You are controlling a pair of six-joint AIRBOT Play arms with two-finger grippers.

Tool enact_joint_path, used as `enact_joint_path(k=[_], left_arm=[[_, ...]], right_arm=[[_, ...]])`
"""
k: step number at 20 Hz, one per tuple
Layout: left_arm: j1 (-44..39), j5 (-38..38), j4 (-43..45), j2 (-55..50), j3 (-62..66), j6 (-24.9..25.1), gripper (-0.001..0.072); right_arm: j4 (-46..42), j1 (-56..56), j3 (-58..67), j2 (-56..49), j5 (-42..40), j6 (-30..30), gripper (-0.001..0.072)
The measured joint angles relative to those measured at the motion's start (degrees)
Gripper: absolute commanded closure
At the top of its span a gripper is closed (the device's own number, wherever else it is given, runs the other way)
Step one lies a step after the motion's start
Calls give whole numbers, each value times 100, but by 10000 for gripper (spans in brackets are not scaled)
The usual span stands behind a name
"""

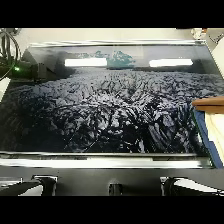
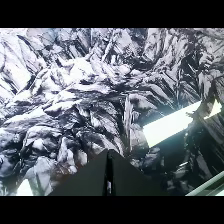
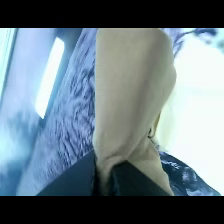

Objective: Fold the clothes and pants, and hang the long-sleeved shirts on hangers.

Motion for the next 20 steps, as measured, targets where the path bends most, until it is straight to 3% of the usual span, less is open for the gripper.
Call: enact_joint_path(k=[8, 13, 18, 19, 20], left_arm=[[-144, -26, 0, 0, 0, 50, 682], [-162, -37, -2, 0, 0, 55, 682], [-162, -37, -2, 0, 0, 26, 682], [-162, -37, -2, 0, 0, 15, 682], [-162, -39, -2, 0, 0, 15, 682]], right_arm=[[-1576, -326, -651, 321, 448, 442, 666], [-3150, -358, -2282, 1071, 708, 262, 665], [-3818, -358, -3963, 1456, 428, 4, 664], [-3895, -358, -4159, 1484, 339, -37, 626], [-3991, -358, -4317, 1504, 254, -57, 415]])
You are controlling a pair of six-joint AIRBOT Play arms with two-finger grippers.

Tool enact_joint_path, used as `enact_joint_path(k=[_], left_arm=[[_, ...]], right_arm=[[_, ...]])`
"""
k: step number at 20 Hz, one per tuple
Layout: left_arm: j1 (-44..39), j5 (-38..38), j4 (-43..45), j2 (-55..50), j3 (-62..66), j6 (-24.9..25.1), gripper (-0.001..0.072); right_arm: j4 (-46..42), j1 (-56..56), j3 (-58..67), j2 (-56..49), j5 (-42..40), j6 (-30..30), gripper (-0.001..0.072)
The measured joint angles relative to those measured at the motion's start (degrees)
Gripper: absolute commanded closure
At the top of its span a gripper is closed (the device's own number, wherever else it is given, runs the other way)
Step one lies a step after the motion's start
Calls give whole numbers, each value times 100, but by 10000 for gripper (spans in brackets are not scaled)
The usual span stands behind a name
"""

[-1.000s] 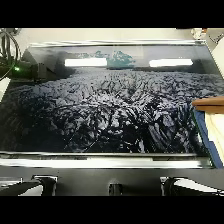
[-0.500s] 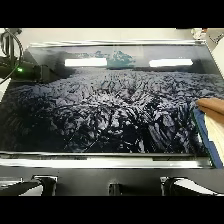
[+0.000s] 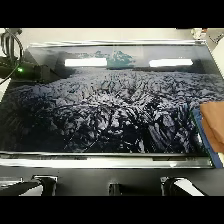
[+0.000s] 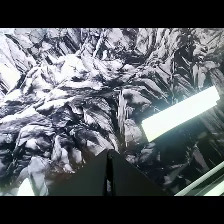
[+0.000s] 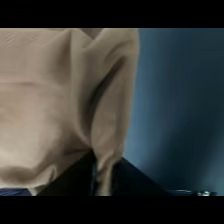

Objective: Fold the clothes and pants, and hang the long-sleeved shirts on hangers.

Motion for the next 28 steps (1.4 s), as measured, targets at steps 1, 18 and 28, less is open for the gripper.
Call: enact_joint_path(k=[1, 18, 28], left_arm=[[0, 2, 0, 0, 0, -2, 682], [-424, 328, 3224, -1056, 715, -1471, -13], [-855, 302, 2951, -844, -1353, -1963, -13]], right_arm=[[-118, 0, -92, 17, -98, -22, 169], [1067, 4385, 3091, -1010, -1884, -1202, 49], [1169, 6199, 2448, -1921, -417, -977, 90]])
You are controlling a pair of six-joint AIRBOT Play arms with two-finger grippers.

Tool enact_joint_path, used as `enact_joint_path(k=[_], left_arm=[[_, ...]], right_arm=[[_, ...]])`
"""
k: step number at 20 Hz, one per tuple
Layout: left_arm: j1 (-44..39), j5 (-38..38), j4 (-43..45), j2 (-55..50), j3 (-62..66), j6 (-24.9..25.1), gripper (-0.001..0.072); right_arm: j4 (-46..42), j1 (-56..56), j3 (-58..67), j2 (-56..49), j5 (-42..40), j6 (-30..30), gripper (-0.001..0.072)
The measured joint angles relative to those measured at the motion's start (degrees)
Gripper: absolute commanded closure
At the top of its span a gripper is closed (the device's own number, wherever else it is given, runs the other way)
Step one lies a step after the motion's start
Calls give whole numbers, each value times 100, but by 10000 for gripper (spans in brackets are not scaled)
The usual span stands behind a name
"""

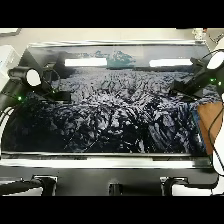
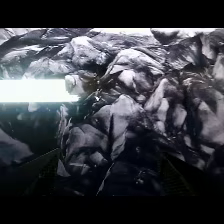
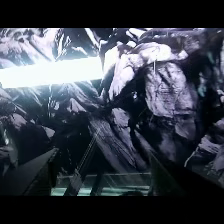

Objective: Fold the clothes and pants, and hang the long-sleeved shirts on hangers.

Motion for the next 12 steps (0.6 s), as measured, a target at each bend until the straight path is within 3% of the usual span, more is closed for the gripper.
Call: enact_joint_path(k=[12], left_arm=[[-37, 136, 24, 0, -168, -57, -13]], right_arm=[[-4, 83, -46, -31, -13, 35, 90]])
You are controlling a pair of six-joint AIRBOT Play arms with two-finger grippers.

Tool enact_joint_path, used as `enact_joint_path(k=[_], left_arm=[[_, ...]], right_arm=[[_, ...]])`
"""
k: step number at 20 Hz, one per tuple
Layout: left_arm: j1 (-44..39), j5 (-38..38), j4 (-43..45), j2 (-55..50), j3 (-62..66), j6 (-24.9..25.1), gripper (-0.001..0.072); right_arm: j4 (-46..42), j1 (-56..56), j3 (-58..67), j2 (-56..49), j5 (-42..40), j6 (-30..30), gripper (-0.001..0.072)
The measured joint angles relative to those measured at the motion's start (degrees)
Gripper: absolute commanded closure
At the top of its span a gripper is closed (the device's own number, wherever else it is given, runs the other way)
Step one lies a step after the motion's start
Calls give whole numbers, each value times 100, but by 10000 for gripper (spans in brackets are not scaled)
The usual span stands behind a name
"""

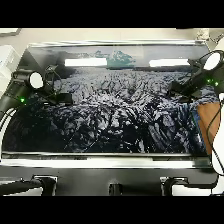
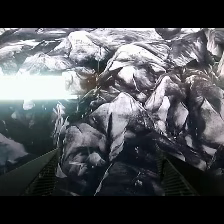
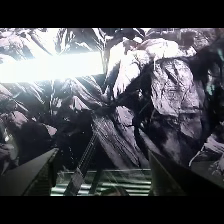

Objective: Fold the clothes and pants, and hang the long-sleeved shirts on hangers.

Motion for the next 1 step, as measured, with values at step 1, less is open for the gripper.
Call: enact_joint_path(k=[1], left_arm=[[0, 2, 0, 0, 0, 0, -12]], right_arm=[[0, 0, 0, 0, 0, 0, 90]])
